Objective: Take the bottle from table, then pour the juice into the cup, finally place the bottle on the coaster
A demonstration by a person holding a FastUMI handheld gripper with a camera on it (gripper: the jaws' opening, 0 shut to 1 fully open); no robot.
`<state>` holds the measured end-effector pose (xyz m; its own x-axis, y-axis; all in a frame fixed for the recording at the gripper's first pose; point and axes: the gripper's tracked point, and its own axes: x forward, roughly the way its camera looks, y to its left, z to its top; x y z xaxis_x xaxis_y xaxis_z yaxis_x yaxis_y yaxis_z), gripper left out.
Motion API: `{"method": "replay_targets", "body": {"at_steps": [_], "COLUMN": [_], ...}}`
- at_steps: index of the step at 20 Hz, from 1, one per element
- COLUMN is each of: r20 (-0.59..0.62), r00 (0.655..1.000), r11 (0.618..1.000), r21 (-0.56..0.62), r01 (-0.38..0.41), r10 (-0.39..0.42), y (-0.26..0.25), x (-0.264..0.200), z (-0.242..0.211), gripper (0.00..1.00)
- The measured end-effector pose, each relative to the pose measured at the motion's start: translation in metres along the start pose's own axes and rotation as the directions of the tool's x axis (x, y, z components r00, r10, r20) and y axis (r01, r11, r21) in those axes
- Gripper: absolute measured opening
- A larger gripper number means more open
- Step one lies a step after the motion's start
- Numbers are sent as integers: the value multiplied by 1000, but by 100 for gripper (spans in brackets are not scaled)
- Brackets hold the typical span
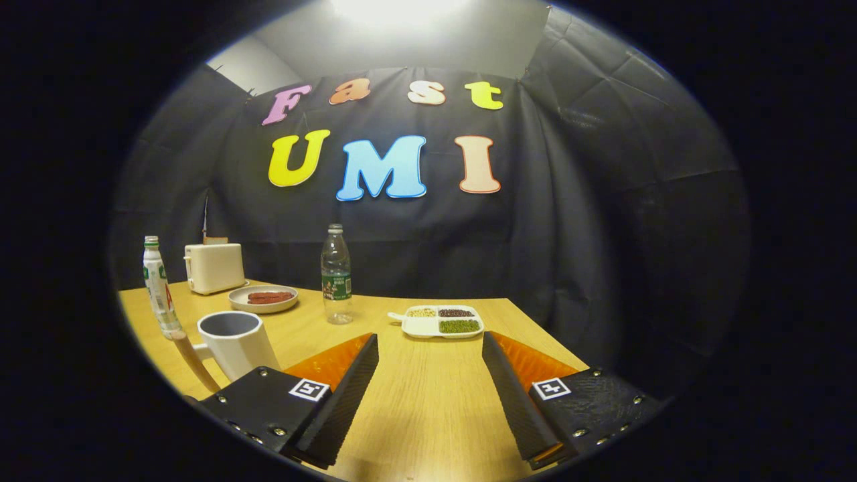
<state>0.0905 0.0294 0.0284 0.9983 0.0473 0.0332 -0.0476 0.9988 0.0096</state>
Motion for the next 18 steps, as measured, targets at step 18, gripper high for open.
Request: {"method": "replay_targets", "body": {"at_steps": [18], "r20": [112], "r00": [991], "r11": [997], "r21": [-14], "r01": [-75], "r10": [76], "y": [216], "x": [-87], "z": [113], "gripper": [94]}}
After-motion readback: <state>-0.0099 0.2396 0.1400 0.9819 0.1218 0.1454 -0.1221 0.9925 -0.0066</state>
